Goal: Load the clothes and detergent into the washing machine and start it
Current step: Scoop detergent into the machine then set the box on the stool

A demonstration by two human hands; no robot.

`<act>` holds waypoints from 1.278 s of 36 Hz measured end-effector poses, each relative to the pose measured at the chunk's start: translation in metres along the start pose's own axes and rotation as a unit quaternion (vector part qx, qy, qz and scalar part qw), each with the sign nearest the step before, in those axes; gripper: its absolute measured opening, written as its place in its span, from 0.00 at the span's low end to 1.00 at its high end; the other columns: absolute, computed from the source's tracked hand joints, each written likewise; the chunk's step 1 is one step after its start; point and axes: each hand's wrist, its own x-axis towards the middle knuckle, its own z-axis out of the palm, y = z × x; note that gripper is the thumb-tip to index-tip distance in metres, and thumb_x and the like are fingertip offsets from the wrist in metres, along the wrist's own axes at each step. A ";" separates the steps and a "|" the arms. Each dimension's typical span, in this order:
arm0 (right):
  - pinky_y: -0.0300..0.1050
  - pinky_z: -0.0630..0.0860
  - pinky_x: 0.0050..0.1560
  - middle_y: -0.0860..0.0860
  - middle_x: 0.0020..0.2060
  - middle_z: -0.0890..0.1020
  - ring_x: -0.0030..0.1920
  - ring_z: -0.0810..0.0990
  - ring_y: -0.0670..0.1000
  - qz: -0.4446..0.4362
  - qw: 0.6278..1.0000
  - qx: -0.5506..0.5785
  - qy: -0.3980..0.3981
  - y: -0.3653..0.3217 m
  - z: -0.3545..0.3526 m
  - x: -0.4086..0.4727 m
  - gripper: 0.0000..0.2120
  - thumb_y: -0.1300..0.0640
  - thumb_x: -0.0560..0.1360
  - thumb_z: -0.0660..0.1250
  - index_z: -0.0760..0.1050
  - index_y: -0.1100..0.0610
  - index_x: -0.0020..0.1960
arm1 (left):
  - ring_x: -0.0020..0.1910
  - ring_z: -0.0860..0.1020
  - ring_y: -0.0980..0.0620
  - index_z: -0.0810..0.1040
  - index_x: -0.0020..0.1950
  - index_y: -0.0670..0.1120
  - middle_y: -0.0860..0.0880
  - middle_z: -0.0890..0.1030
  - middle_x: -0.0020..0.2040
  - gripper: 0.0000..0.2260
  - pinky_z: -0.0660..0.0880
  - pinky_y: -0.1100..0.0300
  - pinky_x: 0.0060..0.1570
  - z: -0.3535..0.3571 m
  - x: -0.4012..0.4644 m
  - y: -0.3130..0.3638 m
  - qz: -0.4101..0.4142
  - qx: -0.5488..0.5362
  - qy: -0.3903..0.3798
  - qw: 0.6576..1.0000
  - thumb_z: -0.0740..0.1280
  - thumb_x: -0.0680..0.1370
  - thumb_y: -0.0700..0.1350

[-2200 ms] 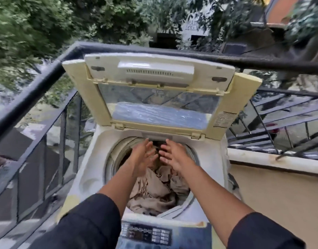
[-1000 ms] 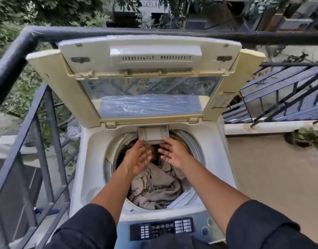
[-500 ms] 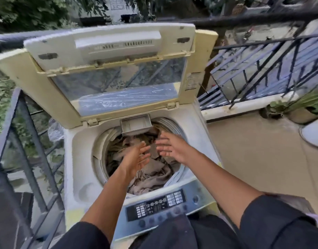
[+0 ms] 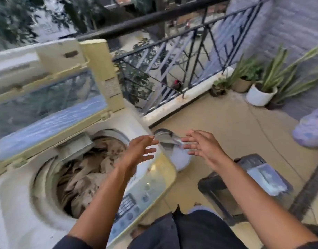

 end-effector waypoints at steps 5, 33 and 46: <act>0.50 0.77 0.49 0.57 0.52 0.87 0.44 0.85 0.54 0.020 0.997 0.026 0.076 0.025 -0.084 0.004 0.13 0.51 0.83 0.64 0.80 0.59 0.60 | 0.58 0.85 0.46 0.81 0.66 0.48 0.50 0.88 0.57 0.12 0.81 0.46 0.63 0.087 0.022 0.011 -0.005 0.054 -0.044 0.998 0.66 0.85 0.51; 0.50 0.76 0.52 0.60 0.65 0.78 0.60 0.79 0.63 0.312 0.875 -0.004 0.371 0.276 -0.410 0.055 0.27 0.56 0.78 0.67 0.66 0.61 0.74 | 0.55 0.76 0.50 0.78 0.59 0.52 0.52 0.79 0.58 0.08 0.76 0.50 0.60 0.490 0.184 -0.163 -0.125 0.459 -0.279 0.834 0.69 0.82 0.53; 0.51 0.80 0.55 0.60 0.56 0.85 0.58 0.83 0.62 0.323 0.894 -0.100 0.294 0.332 -0.419 0.091 0.15 0.52 0.80 0.65 0.81 0.63 0.57 | 0.75 0.71 0.44 0.63 0.82 0.49 0.46 0.70 0.78 0.27 0.71 0.41 0.73 0.543 0.222 -0.220 -0.168 0.442 -0.242 0.847 0.63 0.85 0.55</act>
